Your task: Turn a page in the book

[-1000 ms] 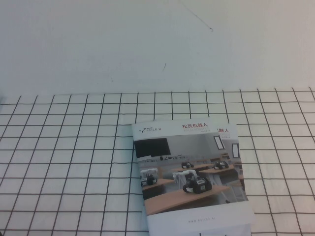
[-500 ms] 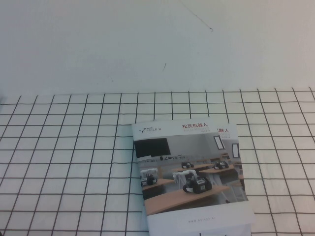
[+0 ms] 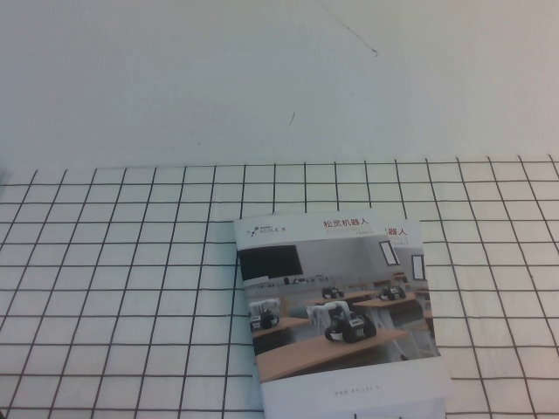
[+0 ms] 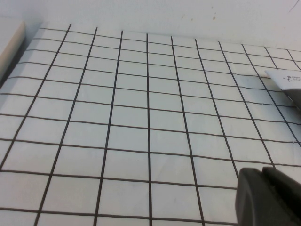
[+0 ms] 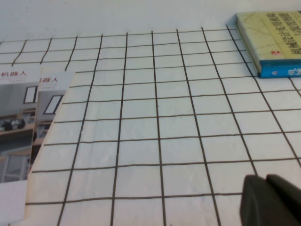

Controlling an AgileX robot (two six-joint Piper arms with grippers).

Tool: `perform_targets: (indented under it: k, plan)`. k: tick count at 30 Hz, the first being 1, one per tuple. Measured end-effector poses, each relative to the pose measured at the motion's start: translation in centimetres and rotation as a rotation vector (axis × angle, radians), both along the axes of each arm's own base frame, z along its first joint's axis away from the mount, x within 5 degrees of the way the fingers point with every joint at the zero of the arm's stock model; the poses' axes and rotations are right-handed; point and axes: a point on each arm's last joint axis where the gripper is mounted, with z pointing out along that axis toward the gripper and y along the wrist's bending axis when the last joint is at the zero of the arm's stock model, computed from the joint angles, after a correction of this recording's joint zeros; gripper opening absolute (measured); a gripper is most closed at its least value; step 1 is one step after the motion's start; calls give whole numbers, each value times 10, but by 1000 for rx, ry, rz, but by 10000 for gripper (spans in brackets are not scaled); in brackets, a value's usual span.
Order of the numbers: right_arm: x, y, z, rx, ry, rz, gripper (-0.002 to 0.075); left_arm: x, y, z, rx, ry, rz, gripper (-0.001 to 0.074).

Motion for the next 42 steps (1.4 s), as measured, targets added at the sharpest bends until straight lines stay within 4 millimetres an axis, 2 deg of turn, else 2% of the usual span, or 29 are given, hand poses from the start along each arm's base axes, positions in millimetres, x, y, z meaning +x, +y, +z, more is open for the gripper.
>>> perform_targets:
  k: [14,20,31,42]
  plan:
    - [0,0,1,-1,-8,-1,9,0,0,0,1,-4,-1,-3]
    - [3,-1,7,15,-95,-15,9,2,-1,4,-8,-61,-9,-3]
    - [6,-4,22,12,-258,-44,9,4,-4,30,-60,-345,-42,-3]
    - [1,-11,61,-33,-691,-125,9,-5,-7,63,-115,-721,-86,-4]
